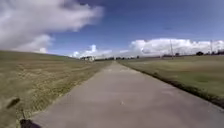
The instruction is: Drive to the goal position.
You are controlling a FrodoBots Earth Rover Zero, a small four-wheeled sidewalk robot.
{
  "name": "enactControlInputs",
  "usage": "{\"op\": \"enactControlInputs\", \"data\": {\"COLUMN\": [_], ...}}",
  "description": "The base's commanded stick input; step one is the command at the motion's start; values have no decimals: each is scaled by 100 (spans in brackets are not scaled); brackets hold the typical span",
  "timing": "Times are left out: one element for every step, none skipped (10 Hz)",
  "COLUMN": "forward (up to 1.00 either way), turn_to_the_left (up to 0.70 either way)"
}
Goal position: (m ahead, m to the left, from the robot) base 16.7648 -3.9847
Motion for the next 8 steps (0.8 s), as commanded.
{"op": "enactControlInputs", "data": {"forward": [70,70,70,70,70,70,70,70], "turn_to_the_left": [0,0,0,0,0,0,0,0]}}
